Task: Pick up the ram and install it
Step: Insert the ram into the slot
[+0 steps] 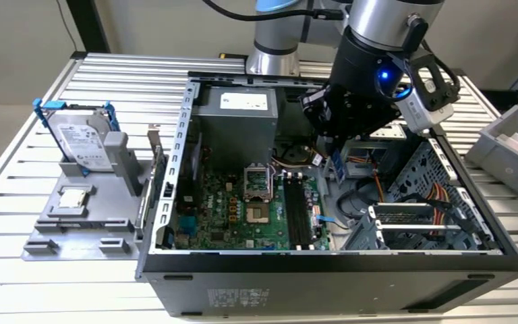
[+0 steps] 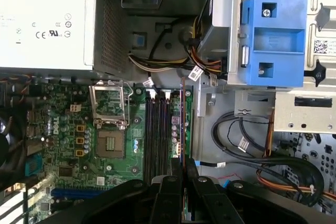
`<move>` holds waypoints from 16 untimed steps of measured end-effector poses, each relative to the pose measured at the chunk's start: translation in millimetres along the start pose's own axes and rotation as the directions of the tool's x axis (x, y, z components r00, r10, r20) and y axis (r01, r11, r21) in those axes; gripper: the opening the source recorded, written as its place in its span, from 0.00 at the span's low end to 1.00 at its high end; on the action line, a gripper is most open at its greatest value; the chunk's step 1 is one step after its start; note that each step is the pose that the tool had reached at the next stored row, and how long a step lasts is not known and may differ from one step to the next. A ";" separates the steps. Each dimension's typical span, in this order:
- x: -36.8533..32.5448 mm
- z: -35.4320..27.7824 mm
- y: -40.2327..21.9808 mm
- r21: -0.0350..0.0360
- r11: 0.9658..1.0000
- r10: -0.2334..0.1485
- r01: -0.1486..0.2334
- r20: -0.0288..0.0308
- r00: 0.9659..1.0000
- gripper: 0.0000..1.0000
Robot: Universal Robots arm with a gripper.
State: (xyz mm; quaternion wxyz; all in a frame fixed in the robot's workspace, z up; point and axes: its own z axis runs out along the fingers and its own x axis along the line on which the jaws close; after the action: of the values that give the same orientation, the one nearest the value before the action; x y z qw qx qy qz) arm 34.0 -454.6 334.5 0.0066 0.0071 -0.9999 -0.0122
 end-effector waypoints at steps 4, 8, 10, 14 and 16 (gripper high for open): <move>0.0 0.2 0.0 0.000 1.000 0.000 0.000 0.000 1.000 0.00; 0.0 0.2 0.0 0.000 1.000 0.000 0.000 0.000 1.000 0.00; 0.0 0.5 0.0 0.000 1.000 0.001 -0.001 0.000 1.000 0.00; -0.1 1.6 0.0 0.000 1.000 0.009 -0.009 0.000 1.000 0.00; -0.1 2.2 -0.1 0.000 1.000 0.010 -0.010 0.000 1.000 0.00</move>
State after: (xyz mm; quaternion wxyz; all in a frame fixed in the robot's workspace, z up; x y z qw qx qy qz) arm 34.0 -454.6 332.4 0.0065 0.0020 -0.9999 -0.0124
